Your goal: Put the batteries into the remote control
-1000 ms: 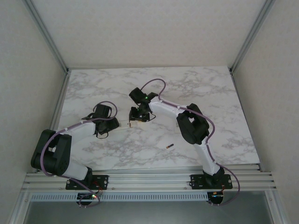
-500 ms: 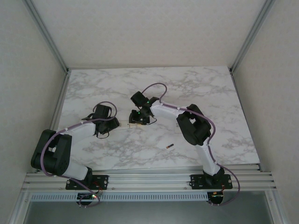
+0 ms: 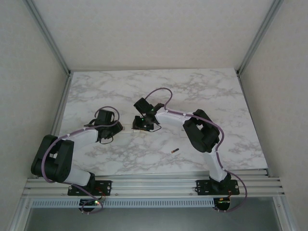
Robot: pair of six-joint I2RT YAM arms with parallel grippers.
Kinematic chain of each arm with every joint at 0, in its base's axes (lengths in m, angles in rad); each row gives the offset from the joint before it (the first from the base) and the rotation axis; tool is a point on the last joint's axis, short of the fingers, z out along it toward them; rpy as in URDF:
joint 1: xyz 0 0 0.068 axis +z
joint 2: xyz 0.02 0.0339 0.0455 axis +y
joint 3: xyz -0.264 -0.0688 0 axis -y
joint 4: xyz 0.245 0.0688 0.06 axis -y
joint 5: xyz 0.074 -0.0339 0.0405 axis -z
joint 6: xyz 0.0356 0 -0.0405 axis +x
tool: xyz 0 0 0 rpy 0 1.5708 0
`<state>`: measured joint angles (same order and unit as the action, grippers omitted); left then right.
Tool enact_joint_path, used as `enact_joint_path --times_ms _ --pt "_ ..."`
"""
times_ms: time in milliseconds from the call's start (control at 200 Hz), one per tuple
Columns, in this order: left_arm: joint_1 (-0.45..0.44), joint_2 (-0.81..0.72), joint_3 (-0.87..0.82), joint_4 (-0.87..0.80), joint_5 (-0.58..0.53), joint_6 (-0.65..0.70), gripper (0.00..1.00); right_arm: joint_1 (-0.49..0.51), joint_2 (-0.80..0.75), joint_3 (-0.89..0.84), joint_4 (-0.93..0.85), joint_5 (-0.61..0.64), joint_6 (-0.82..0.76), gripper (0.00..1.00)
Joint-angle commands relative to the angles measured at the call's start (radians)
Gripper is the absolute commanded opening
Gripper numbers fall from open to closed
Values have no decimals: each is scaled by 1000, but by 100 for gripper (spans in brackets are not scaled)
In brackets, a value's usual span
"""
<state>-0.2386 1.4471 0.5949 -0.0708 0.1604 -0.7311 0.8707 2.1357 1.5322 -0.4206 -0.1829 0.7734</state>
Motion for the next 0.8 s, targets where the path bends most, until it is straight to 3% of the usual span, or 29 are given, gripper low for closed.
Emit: enact_joint_path --times_ms 0,220,431,796 --pt "-21 12 -25 -33 67 -13 48 42 27 -65 -77 15 -36 32" --pt "-24 25 -27 -25 74 -11 48 62 36 -32 -95 -23 -32 24" --pt "-33 68 -77 97 177 -93 42 98 24 -88 -20 -58 36 24" --pt "-71 58 -89 105 174 -123 38 136 59 -57 -36 -71 109 23"
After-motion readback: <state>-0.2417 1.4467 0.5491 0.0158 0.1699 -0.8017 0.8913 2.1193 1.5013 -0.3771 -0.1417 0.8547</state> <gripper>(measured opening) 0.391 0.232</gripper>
